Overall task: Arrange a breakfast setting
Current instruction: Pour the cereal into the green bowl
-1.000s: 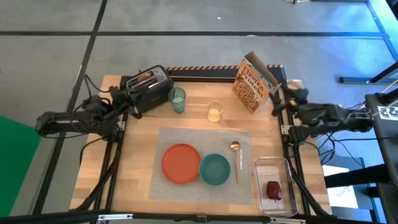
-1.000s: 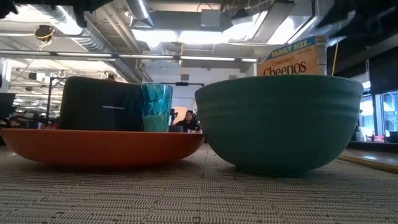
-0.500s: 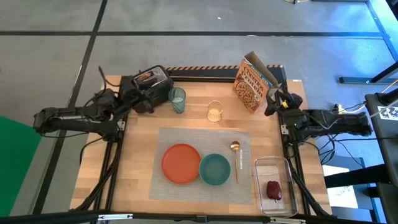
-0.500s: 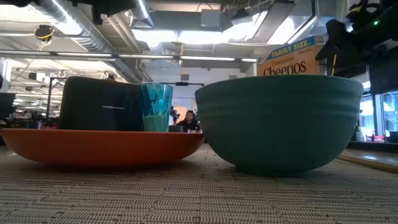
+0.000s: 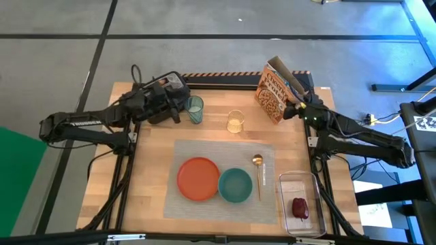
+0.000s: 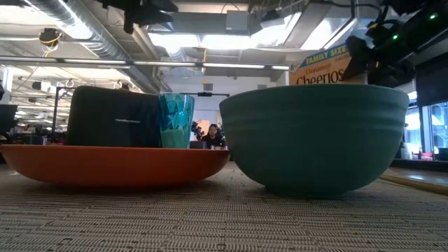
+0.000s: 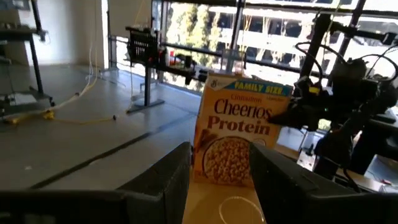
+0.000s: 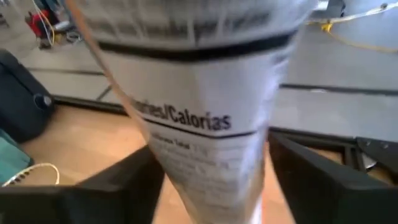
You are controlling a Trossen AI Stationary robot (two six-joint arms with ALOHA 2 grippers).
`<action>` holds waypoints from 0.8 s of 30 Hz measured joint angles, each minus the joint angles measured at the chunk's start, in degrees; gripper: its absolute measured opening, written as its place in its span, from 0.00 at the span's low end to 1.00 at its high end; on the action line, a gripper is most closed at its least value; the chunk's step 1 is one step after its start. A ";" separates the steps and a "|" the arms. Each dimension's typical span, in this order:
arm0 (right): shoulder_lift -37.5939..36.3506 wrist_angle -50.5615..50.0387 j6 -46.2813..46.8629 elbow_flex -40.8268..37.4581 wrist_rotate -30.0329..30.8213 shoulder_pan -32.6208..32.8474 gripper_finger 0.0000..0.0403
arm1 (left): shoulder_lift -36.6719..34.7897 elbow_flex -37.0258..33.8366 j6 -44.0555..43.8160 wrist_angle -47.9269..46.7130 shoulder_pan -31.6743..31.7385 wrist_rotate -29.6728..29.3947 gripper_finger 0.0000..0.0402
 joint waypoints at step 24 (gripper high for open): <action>5.48 10.24 -34.41 24.67 -29.37 -5.69 0.00 | 6.50 10.57 -2.43 -8.34 11.27 27.71 0.75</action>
